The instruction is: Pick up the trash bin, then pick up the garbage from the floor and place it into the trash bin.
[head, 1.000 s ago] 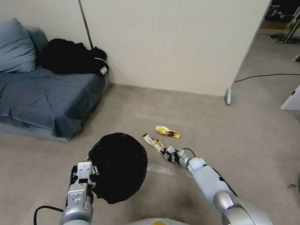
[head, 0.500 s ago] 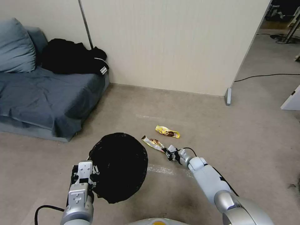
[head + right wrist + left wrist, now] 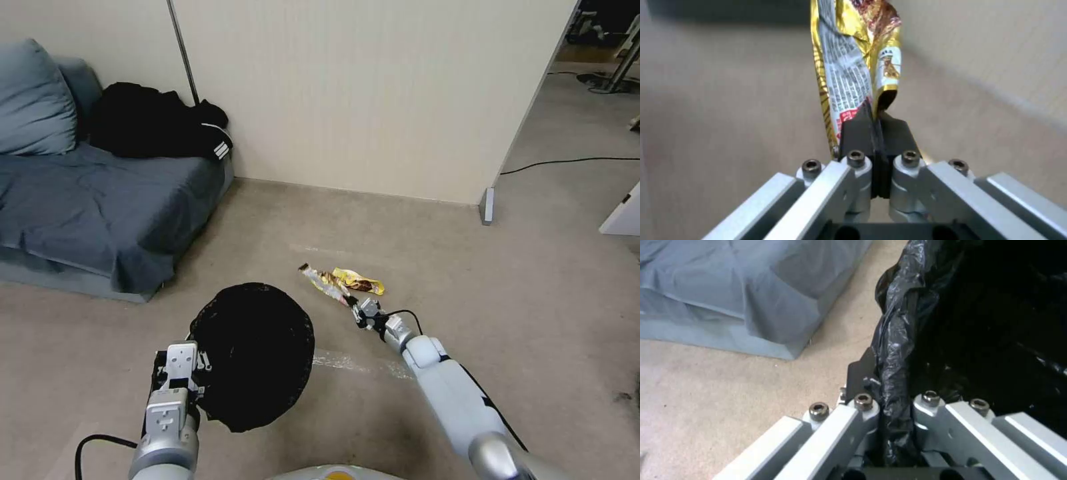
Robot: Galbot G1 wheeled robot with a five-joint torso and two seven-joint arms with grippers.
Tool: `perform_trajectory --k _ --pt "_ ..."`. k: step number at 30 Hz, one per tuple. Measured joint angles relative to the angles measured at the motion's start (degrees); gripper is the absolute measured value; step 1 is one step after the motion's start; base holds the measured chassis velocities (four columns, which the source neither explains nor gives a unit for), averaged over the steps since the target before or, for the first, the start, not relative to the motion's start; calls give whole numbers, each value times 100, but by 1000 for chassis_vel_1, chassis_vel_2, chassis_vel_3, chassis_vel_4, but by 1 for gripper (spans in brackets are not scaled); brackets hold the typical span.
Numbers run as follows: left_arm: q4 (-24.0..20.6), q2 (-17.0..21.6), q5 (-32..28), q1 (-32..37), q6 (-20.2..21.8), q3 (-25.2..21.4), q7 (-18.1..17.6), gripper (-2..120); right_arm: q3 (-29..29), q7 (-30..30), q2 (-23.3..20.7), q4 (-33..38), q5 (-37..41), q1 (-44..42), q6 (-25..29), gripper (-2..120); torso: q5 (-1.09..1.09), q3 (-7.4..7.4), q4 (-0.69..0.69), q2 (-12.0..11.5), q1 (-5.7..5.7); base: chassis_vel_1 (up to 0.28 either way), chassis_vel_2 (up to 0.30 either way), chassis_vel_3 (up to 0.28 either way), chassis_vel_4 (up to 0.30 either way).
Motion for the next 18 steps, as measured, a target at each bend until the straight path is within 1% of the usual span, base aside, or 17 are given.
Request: perform_trajectory --k 1,2,3,4,5,6,8,9,10,11,12,13,14,15,16,17,18 --pt "0 0 0 0 0 0 0 1 0 0 0 0 0 0 0 0 0 0 0 0 0 0 0 0 0" --pt "16 13 -21 -12 5 -7 0 1 2 -11 -95 507 207 -188 -86 0 -3 0 -3 0 0 0 0 0 0" --pt "36 22 -38 -29 9 -8 -2 1 18 -38 -203 1198 411 -427 -235 0 -5 0 -2 0 0 0 0 0 0" --pt "64 28 -48 -51 15 -6 -3 1 50 -71 -288 1824 578 -630 -355 0 0 0 0 0 0 0 0 0 0" --pt "64 28 -48 -51 15 -6 -3 1 50 -71 -288 1824 578 -630 -355 0 0 0 0 0 0 0 0 0 0" --pt "95 31 -56 -76 17 2 -5 1 87 -108 -392 2406 748 -826 -452 0 -3 0 1 0 0 0 0 0 0" --pt "150 40 -69 -120 21 26 -6 1 133 -166 -570 3263 993 -1163 -606 0 -2 0 -1 0 1 0 0 0 0" --pt "150 40 -69 -120 21 26 -6 1 133 -166 -570 3263 993 -1163 -606 0 -2 0 -1 0 1 0 0 0 0" --pt "182 48 -83 -153 26 48 -6 1 140 -183 -688 3779 1156 -1358 -695 0 0 0 -1 0 0 0 0 0 0" --pt "204 53 -94 -178 29 55 -6 1 134 -185 -800 4195 1319 -1528 -758 0 -5 -1 -1 0 0 0 0 0 0" --pt "240 65 -112 -218 36 74 -6 1 85 -173 -980 4644 1536 -1788 -865 0 -3 0 -1 0 0 0 0 0 0" --pt "261 73 -121 -241 41 81 -6 1 36 -149 -1119 4896 1662 -1972 -933 0 -1 0 -1 0 0 0 0 0 0" --pt "261 73 -121 -241 41 81 -6 1 36 -149 -1119 4896 1662 -1972 -933 0 -1 0 -1 0 0 0 0 0 0" --pt "286 83 -136 -271 51 90 -5 1 -34 -110 -1321 5155 1783 -2181 -978 0 -2 -1 -2 0 0 0 0 0 0" --pt "286 83 -136 -271 51 90 -5 1 -34 -110 -1321 5155 1783 -2181 -978 0 -2 -1 -2 0 0 0 0 0 0" --pt "306 97 -156 -295 61 98 -5 1 -130 -48 -1540 5373 1865 -2397 -1018 0 -3 -1 -2 0 0 0 0 0 0" --pt "311 103 -170 -304 67 102 -4 1 -182 -23 -1626 5446 1884 -2476 -1033 0 -3 0 -2 0 0 0 0 0 0"
